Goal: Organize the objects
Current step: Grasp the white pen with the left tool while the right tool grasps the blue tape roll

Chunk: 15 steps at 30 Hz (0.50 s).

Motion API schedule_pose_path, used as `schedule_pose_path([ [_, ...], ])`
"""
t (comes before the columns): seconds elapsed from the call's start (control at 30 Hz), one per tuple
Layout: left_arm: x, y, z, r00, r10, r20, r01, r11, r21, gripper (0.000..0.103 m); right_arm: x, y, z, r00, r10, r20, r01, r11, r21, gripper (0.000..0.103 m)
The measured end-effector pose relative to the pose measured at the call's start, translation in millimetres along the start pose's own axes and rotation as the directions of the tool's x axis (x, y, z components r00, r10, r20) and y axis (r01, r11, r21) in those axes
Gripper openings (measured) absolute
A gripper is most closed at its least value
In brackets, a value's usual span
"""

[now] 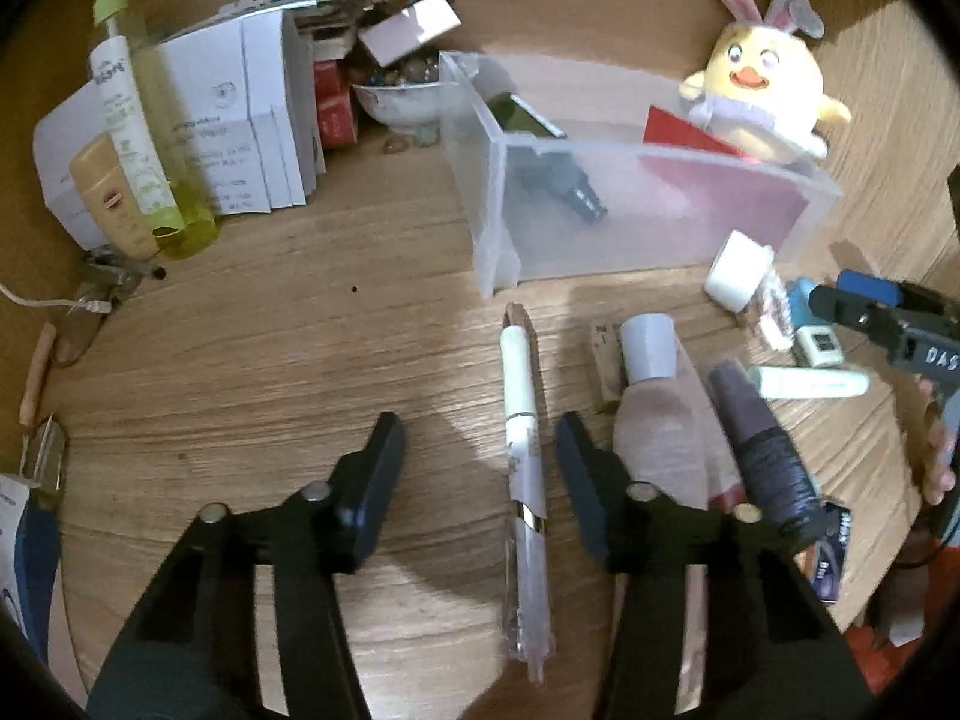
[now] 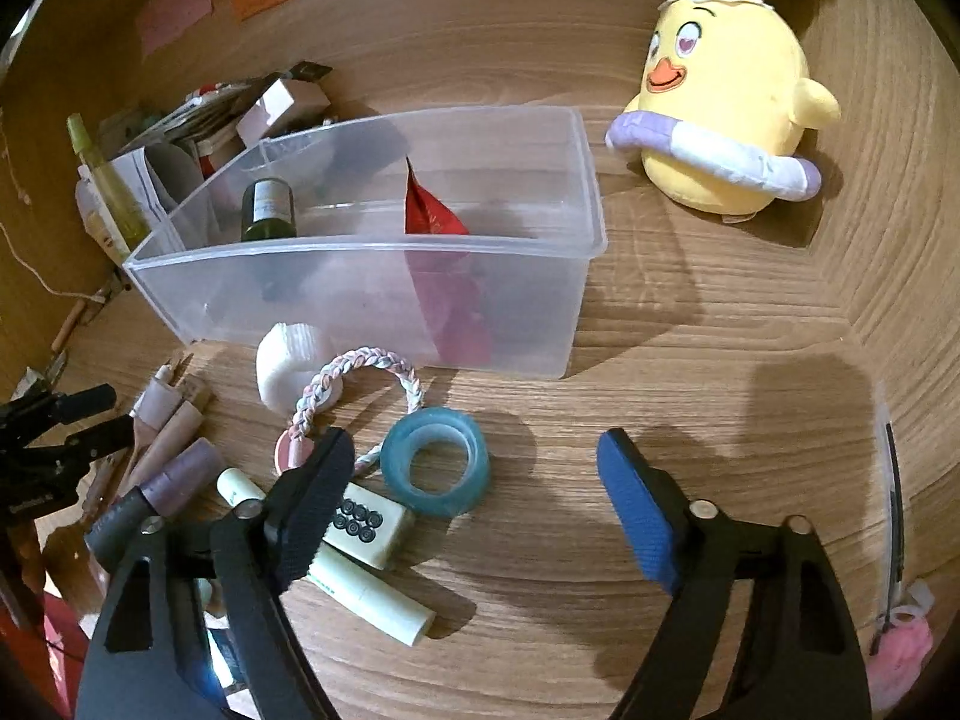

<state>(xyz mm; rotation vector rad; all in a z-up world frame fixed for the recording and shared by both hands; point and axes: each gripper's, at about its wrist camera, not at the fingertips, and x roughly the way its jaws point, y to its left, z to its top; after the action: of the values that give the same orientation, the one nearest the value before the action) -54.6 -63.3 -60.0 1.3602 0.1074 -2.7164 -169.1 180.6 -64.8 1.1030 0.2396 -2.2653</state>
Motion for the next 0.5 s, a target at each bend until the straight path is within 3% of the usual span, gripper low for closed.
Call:
schedule_pose_path([
  [0.2, 0.4, -7.6, 2.9, 1.0, -0.009, 0.009, 0.009, 0.999, 0.039, 0.037, 12.4, 1.9, 1.4, 0.999, 0.021, -0.041, -0.022, 1.0, -0.011, 0.064],
  [0.27, 0.1, -7.4, 4.0, 1.0, 0.003, 0.02, -0.004, 0.999, 0.043, 0.016, 14.0, 0.7, 2.7, 0.999, 0.021, -0.043, -0.021, 1.0, -0.007, 0.052],
  [0.3, 0.1, -7.0, 4.3, 1.0, 0.011, 0.024, -0.012, 0.999, 0.045, 0.012, 14.3, -0.2, 3.3, 0.999, 0.023, -0.046, -0.023, 1.0, -0.005, 0.048],
  [0.33, -0.1, -5.7, 4.2, 0.999, 0.015, 0.03, -0.016, 0.999, 0.042, 0.011, 13.8, -1.7, 3.4, 0.998, 0.033, -0.051, -0.033, 0.999, 0.004, 0.039],
  [0.37, 0.0, -4.5, 4.5, 0.999, 0.015, 0.032, -0.016, 0.999, 0.036, 0.01, 13.9, -3.1, 4.3, 0.998, 0.041, -0.053, -0.04, 0.999, 0.012, 0.037],
  [0.5, -1.7, -0.1, 3.1, 0.999, 0.016, 0.036, -0.017, 1.0, 0.019, 0.01, 12.2, -10.2, 4.1, 0.999, 0.028, -0.042, -0.026, 0.999, 0.04, 0.037],
])
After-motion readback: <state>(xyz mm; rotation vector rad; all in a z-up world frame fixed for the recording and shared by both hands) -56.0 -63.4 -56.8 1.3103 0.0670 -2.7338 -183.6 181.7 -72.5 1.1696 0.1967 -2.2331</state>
